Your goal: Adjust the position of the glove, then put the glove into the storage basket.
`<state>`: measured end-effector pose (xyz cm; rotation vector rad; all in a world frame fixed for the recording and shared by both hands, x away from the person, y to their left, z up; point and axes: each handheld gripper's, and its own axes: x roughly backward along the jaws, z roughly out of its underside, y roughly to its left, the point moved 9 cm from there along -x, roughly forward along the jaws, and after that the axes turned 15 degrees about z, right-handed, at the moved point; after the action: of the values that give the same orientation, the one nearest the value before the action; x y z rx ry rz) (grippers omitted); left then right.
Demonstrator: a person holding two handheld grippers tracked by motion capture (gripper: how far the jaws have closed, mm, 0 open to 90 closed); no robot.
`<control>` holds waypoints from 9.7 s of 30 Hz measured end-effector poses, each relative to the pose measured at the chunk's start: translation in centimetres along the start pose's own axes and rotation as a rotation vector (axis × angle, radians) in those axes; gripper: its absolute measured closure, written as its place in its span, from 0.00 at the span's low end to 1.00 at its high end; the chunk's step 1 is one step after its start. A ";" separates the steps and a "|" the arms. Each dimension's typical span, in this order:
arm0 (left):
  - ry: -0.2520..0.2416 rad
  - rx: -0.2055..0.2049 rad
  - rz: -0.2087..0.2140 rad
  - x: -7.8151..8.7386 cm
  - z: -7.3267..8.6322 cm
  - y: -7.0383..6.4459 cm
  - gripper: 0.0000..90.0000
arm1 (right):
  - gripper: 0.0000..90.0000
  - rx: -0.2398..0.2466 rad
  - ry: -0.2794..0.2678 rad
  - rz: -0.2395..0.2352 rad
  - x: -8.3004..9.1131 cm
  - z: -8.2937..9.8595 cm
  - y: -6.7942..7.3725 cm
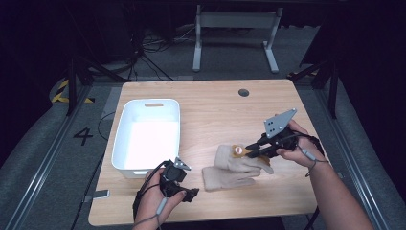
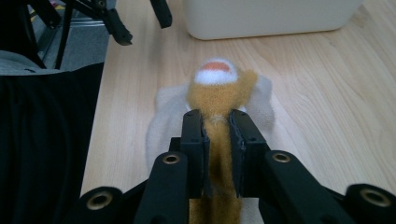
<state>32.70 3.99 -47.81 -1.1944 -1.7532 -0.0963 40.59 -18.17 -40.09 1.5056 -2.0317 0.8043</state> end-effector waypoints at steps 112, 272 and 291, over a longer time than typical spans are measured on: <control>-0.015 -0.169 0.098 -3.4 -5.7 -2.3 0.28 | 0.48 -0.317 -0.049 0.383 2.7 6.6 -3.5; 0.216 -0.142 0.072 -9.3 -9.6 -3.2 0.78 | 0.29 -0.708 0.216 0.614 3.4 17.4 -8.0; 0.152 0.019 -0.008 -3.5 -12.2 -1.8 0.78 | 0.53 -0.632 0.336 0.490 1.5 17.0 -7.6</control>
<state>39.61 -5.84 -43.25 -1.1363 -1.6230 -0.1708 46.84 -32.85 -49.85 0.5011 -2.1262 0.4630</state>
